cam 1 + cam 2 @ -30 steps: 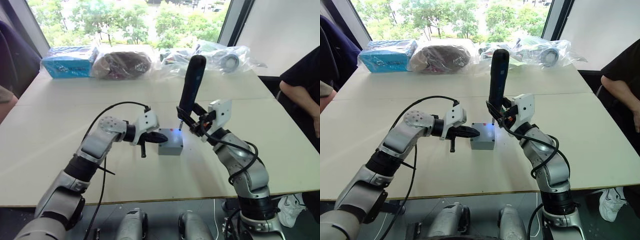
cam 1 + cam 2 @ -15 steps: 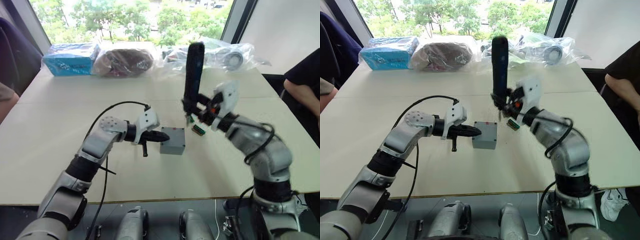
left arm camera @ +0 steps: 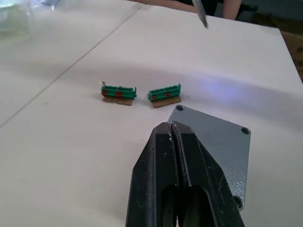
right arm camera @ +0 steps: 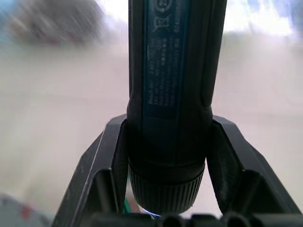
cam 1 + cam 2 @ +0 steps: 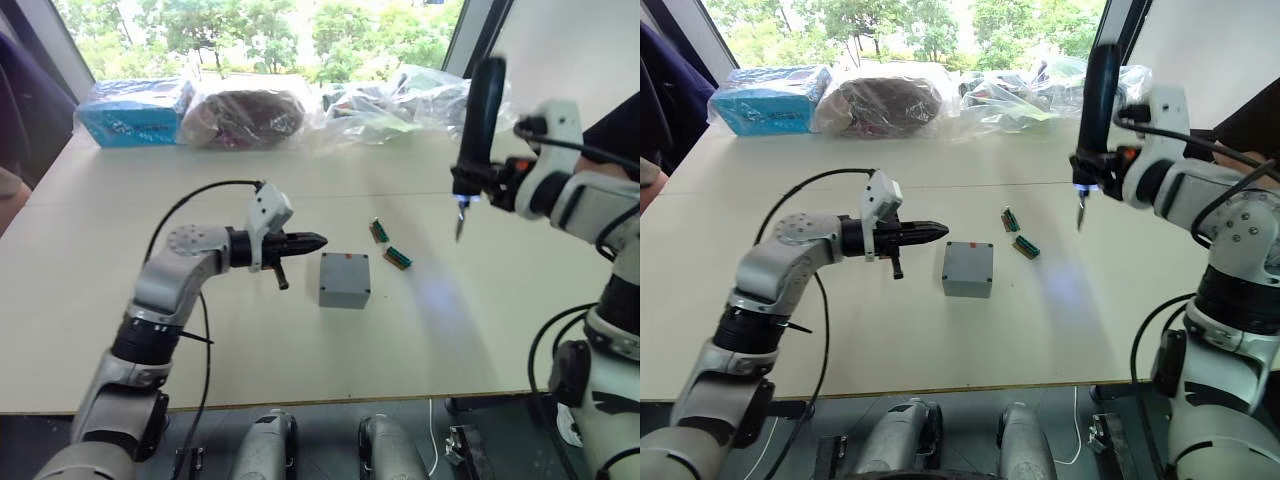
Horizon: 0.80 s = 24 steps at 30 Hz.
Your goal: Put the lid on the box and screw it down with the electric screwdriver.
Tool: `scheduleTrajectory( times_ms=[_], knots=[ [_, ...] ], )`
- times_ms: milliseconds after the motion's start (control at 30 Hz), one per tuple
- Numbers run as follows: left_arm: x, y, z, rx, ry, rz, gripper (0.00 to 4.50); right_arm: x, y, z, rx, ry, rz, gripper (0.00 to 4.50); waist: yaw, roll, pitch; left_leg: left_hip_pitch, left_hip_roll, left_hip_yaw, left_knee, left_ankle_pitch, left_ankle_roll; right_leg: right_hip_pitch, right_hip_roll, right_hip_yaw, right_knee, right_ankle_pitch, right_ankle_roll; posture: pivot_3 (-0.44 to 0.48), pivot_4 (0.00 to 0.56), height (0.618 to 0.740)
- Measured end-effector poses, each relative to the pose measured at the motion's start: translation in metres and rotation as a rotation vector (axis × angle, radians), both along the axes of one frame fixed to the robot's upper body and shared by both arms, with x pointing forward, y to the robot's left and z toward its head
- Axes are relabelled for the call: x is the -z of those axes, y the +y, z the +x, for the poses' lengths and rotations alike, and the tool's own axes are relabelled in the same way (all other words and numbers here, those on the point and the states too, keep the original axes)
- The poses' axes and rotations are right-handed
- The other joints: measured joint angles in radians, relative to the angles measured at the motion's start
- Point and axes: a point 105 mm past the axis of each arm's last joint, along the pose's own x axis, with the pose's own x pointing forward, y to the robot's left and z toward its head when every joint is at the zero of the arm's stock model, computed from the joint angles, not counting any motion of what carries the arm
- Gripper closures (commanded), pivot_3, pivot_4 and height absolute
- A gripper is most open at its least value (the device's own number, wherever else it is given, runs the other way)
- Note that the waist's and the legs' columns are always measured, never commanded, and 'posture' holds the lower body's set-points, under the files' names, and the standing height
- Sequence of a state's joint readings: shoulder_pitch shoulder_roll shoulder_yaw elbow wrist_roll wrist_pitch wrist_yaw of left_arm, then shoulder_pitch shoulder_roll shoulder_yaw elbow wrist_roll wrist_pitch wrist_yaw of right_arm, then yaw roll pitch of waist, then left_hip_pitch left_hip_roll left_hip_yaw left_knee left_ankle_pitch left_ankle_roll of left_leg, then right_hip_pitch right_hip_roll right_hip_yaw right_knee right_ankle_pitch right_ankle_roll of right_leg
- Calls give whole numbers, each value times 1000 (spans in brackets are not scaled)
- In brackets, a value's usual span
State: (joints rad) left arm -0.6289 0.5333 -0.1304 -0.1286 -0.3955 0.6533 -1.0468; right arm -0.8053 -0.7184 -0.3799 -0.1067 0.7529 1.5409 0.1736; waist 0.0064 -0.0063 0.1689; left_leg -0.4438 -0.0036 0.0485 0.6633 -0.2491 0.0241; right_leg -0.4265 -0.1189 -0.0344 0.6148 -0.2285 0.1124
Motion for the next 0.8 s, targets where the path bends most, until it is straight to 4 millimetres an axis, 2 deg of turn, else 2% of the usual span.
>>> scheduleTrajectory(
  times_ms=[33,133,300,400,533,733,800],
  knots=[
    [-4,0,-10,54,8,11,4500,16,-7,-5,4,99,-11,2728,0,0,0,0,0,0,0,0,0,0,0,0,0,0,0,0,150,740],
    [-9,-3,-25,137,8,24,4500,46,-17,-14,-10,268,10,2728,-1,3,2,0,0,1,0,0,1,0,1,0,-1,0,0,0,150,740],
    [-1,-6,-30,158,33,55,4500,78,-22,-20,-26,465,64,2728,-5,3,4,1,0,1,1,0,1,0,2,1,0,0,0,0,150,740],
    [8,-4,-33,156,58,69,4500,88,-21,-20,-28,527,77,2728,-12,3,4,0,0,1,1,0,1,0,2,1,0,1,2,0,150,740],
    [15,-1,-39,153,77,82,4500,91,-25,-20,-15,579,78,2728,-16,3,5,0,0,1,1,0,1,0,2,1,0,1,3,0,150,740],
    [15,0,-38,133,66,92,4500,98,-29,-19,6,633,41,2728,-16,2,6,0,0,1,1,0,1,0,2,1,0,1,3,0,150,740],
    [15,0,-38,129,64,92,4500,100,-29,-19,5,641,26,1704,-16,2,6,0,0,1,1,0,1,0,2,1,0,1,3,0,150,740]
  ],
)
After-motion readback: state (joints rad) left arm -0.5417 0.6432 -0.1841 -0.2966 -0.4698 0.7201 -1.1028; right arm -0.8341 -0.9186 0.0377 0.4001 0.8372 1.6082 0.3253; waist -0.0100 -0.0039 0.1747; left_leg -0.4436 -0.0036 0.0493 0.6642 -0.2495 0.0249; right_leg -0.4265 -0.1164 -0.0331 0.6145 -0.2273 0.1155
